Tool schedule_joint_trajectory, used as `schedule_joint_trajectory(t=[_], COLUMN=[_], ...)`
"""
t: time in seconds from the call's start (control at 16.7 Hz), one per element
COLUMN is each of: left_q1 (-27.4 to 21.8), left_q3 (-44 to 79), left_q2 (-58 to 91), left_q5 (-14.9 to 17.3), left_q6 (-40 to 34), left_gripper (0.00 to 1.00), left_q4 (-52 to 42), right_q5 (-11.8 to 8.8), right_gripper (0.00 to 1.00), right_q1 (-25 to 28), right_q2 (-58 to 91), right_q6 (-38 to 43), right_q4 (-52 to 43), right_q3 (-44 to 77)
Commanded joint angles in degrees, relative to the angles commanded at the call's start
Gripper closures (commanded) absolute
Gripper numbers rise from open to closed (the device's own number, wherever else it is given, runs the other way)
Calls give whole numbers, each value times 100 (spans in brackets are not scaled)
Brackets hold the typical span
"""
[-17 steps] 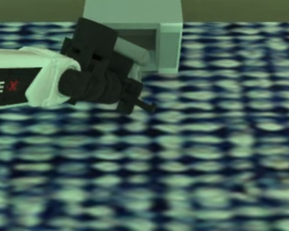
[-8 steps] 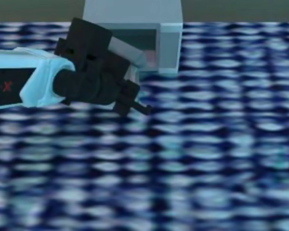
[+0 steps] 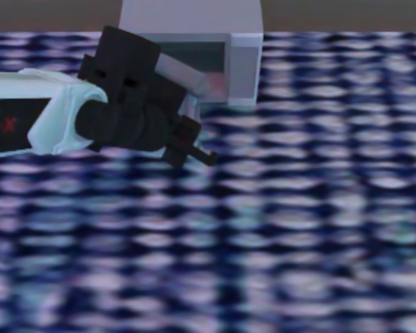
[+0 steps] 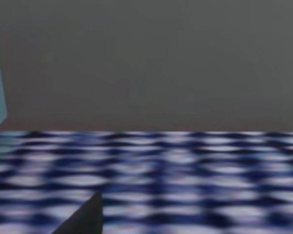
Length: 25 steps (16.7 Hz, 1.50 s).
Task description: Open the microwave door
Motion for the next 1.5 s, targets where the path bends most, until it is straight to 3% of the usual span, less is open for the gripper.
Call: schedule_joint_trajectory(t=[0.78,1.5], left_q1=[0,149], left_q3=[0,-114], left_q2=[0,-100], left_q5=[0,284], left_q6=[0,345], left_gripper=[100,100], left_q4=[0,-47], right_q5=[0,0], right_gripper=[0,0], right_q1=[0,0], right_q2=[0,0], right_q6=[0,0], right_q4=[0,0], right_q3=[0,0])
